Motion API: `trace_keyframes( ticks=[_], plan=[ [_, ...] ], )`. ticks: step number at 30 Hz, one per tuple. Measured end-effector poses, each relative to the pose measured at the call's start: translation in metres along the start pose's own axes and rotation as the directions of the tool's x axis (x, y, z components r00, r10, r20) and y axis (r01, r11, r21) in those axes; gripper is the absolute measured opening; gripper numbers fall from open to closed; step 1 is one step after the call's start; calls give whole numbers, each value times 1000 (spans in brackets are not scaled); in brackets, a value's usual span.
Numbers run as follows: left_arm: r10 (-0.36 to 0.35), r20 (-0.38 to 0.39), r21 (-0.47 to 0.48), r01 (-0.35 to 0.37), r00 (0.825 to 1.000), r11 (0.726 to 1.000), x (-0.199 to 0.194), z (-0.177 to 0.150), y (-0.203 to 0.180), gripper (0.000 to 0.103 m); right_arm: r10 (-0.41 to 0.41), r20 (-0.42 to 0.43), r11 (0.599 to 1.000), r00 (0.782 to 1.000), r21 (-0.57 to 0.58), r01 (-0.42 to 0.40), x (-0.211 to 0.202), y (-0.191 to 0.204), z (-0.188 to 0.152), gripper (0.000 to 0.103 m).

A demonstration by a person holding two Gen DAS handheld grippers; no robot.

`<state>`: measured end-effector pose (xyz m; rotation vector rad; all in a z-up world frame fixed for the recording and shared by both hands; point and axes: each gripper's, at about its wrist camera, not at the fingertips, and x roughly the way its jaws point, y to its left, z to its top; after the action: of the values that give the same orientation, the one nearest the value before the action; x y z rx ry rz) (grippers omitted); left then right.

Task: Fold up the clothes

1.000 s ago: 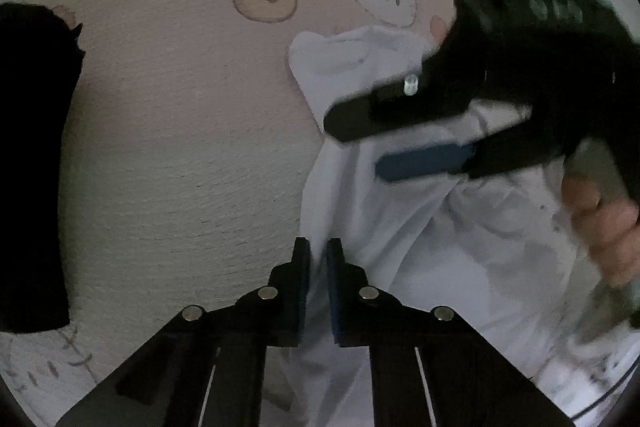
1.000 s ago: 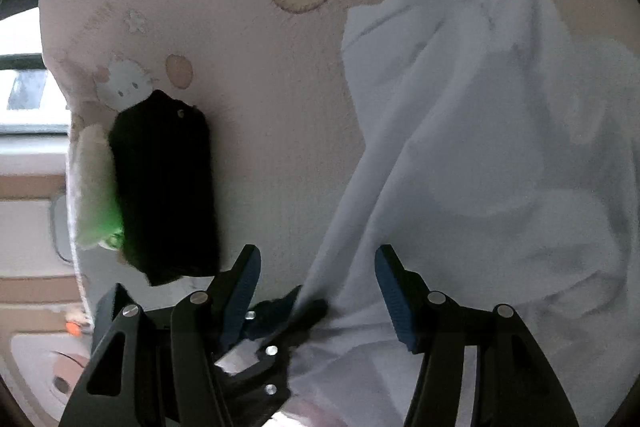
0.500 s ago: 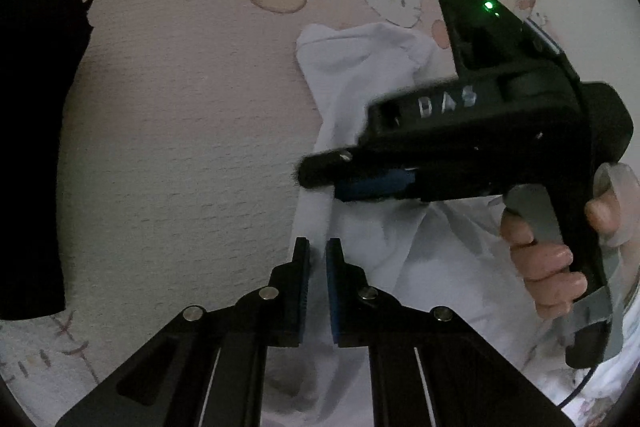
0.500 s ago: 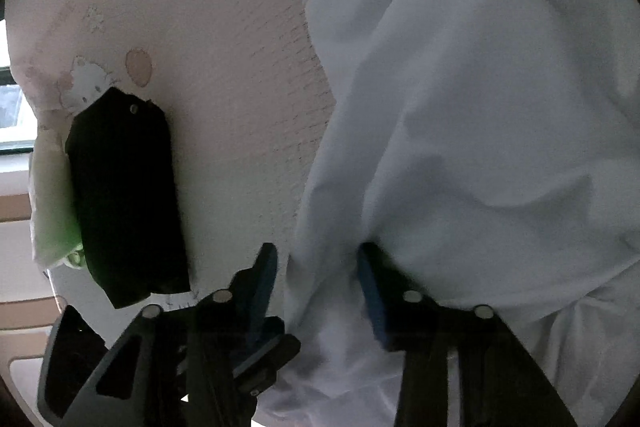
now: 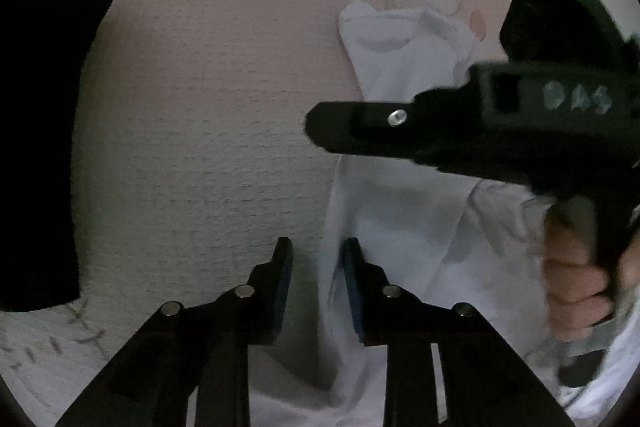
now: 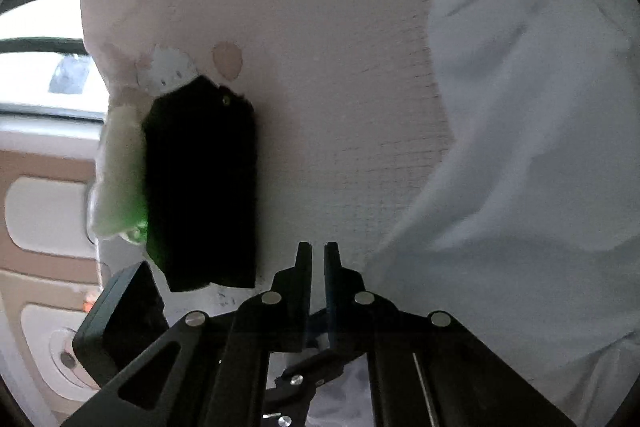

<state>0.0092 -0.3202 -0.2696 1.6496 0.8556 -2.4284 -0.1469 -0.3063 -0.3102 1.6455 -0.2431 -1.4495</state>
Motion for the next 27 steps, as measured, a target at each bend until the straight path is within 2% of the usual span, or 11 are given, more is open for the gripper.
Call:
trace_keyframes(
  ticks=[3, 7, 8, 11, 12, 16, 20, 27],
  plan=[
    [-7, 1, 4, 7, 1000, 1000, -8, -2, 6, 23, -76, -22, 997, 997, -5, 76, 5, 2, 4, 4],
    [-2, -32, 47, 4, 999, 999, -1, 4, -1, 23, -158, -17, 986, 987, 56, 159, -9, -9, 9, 5],
    [2, -32, 51, 0, 999, 999, 0, 6, -2, 23, -163, -30, 984, 986, 68, 164, -11, -12, 10, 6],
    [8, -22, 48, -7, 1000, 999, 1, 9, -4, 24, -166, -30, 980, 986, 102, 168, -23, -21, 11, 28],
    [8, -18, 44, -7, 1000, 999, 0, 9, -3, 24, -168, -20, 979, 986, 113, 169, -29, -24, 11, 31],
    [6, -19, 25, -6, 1000, 1000, -4, 6, 1, 24, -179, -15, 974, 984, 137, 179, -30, -27, 15, 32],
    [-14, 3, 40, 13, 1000, 999, -2, 14, 4, 23, -174, -30, 971, 984, 160, 177, -26, -30, 22, 42],
    [-100, 61, 8, 100, 993, 995, -8, 10, 30, 22, -161, -44, 963, 986, 212, 167, -15, -39, 26, 42]
  ],
)
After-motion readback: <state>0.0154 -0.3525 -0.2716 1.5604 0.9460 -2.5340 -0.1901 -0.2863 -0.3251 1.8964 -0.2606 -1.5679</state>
